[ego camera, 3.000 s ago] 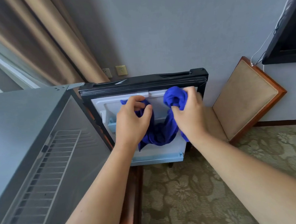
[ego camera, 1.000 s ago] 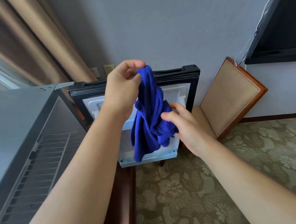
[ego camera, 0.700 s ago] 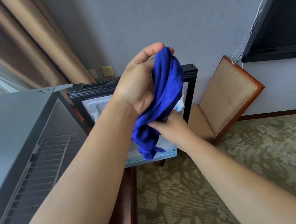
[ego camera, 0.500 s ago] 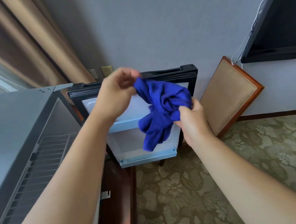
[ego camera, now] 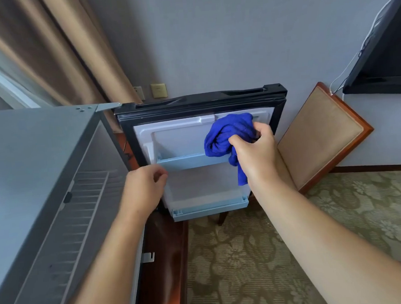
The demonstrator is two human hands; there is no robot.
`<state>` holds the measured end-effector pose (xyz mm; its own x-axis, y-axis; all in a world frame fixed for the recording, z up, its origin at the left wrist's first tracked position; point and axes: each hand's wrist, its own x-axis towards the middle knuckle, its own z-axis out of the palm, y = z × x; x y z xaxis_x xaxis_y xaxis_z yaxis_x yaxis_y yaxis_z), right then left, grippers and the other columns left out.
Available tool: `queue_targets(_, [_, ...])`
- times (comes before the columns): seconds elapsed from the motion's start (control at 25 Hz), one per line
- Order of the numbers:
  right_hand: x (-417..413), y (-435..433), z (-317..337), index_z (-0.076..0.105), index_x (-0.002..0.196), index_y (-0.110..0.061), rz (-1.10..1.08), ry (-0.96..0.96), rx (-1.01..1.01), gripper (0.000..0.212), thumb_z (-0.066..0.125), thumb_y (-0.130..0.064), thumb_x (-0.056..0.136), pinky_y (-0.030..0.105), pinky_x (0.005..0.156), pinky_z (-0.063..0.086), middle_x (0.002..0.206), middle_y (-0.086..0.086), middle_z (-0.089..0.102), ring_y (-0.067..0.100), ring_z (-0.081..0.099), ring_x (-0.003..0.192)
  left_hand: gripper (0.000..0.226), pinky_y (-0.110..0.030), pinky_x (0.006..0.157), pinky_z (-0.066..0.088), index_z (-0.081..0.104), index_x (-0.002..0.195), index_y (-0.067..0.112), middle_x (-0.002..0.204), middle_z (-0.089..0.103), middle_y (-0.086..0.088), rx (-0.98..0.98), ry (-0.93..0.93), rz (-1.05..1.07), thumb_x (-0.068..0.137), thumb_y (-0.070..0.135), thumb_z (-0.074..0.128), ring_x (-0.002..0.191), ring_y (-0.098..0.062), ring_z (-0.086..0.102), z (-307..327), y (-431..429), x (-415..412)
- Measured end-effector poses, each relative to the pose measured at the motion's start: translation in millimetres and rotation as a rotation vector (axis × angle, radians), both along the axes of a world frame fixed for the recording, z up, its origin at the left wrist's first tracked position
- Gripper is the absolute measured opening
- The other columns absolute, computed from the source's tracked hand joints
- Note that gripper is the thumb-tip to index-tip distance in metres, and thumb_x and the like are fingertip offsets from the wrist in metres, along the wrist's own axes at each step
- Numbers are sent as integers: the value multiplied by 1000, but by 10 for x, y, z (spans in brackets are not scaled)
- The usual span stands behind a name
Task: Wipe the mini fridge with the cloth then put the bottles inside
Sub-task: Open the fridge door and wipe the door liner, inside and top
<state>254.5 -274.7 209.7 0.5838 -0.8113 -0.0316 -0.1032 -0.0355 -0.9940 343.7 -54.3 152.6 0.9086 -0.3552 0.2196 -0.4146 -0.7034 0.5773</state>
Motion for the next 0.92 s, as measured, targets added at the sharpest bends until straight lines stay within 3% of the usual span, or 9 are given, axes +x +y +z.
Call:
queue_targets(0.12, [94,40,57,60,111,-26,-16,63,-136,45,68,-21,67,51,88,56,120,10,60,31,66,99,9,-5,72,41,67,101,32,91,59,14,-289,-170,138,93,27,70,79,0,58,-14,80,8])
queue_targets(0.2, [145,114,81,62,110,-26,5,103,-255,42,70,-19,69,45,91,55,119,3,58,23,63,102,14,-2,75,35,71,109,29,100,57,12,-309,-174,150,96,31,67,86,0,56,31,57,75])
queue_targets(0.4, [420,464,41,66,112,-24,88,77,-449,44,71,-11,71,21,98,44,121,-4,50,12,57,107,6,-7,71,39,71,87,22,85,67,10,-323,-179,131,92,25,71,82,-5,61,36,-35,201])
queue_targets(0.48, [530,594,11,67,113,-22,102,55,-506,45,71,-9,70,2,90,32,122,-4,50,8,53,107,9,-20,74,47,68,84,20,83,67,7,-348,-173,160,89,24,75,81,-9,62,26,-82,230])
queue_targets(0.56, [591,735,-35,67,116,-16,152,18,-610,46,72,-6,72,-6,89,24,127,0,50,3,47,107,9,-31,76,52,66,88,18,85,68,5,-392,-146,190,86,21,75,81,-12,64,21,-140,247])
queue_targets(0.6, [615,807,-66,67,120,-14,204,5,-680,48,72,-4,73,-3,96,24,131,3,49,4,46,111,11,-31,75,53,65,90,19,85,68,5,-420,-133,196,85,19,74,80,-12,64,16,-162,248])
queue_targets(0.68, [667,922,-124,65,128,-12,311,28,-834,52,71,-4,77,16,107,34,138,6,44,16,45,126,14,-28,69,51,61,89,22,82,67,8,-464,-122,192,81,19,72,75,-9,61,10,-192,240])
queue_targets(0.84, [710,801,-163,67,123,-14,355,93,-1049,41,68,-9,83,31,83,52,140,2,41,22,43,129,26,-17,65,48,55,97,29,83,64,12,-558,-116,190,82,18,73,76,-7,62,-15,-250,190])
queue_targets(0.92, [690,585,-210,70,118,-12,332,119,-1056,35,66,-8,83,33,90,51,138,2,43,22,45,128,28,-22,68,51,53,99,28,84,63,9,-563,-117,206,84,18,74,75,-7,61,-41,-267,192])
